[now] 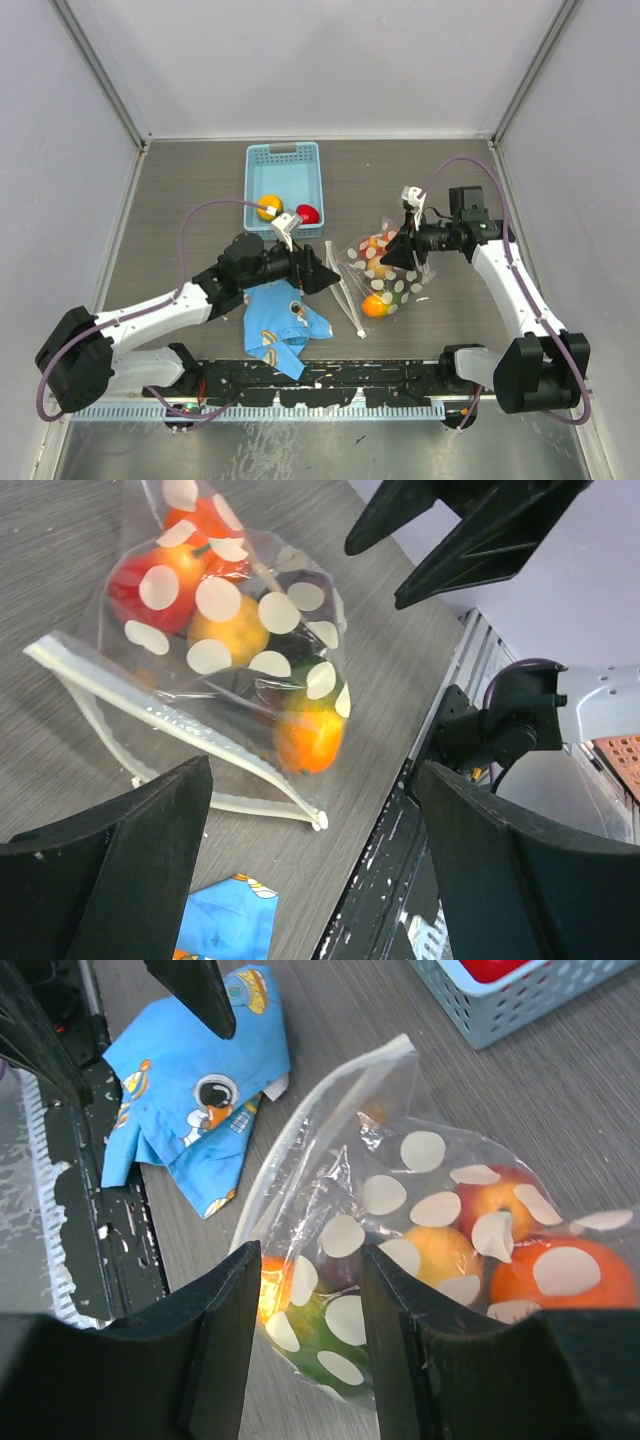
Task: Open the zip-top bag and remove the fake food
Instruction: Pick up the fake fruit from the zipper food storage bag.
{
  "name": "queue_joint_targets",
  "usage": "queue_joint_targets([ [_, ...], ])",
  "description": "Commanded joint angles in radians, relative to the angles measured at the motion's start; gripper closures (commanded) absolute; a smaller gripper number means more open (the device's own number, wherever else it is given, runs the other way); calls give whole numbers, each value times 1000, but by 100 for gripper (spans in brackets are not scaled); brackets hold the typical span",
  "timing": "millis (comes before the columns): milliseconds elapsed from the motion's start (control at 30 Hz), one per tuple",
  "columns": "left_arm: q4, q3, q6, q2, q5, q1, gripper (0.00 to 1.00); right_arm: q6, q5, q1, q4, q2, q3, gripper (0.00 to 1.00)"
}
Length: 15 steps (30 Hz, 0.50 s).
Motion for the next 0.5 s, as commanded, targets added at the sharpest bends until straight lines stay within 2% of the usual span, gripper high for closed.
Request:
queue_joint_targets([
  [0, 119, -10, 58, -48, -27, -19, 15, -80, -101, 15, -30, -46, 48, 50],
  [200, 169, -43, 67, -89, -32, -19, 13, -176, -160, 31, -57, -104, 27, 47],
  [467, 266, -91, -33, -65, -24, -19, 16, -353, -156, 33, -136, -138, 28, 45],
])
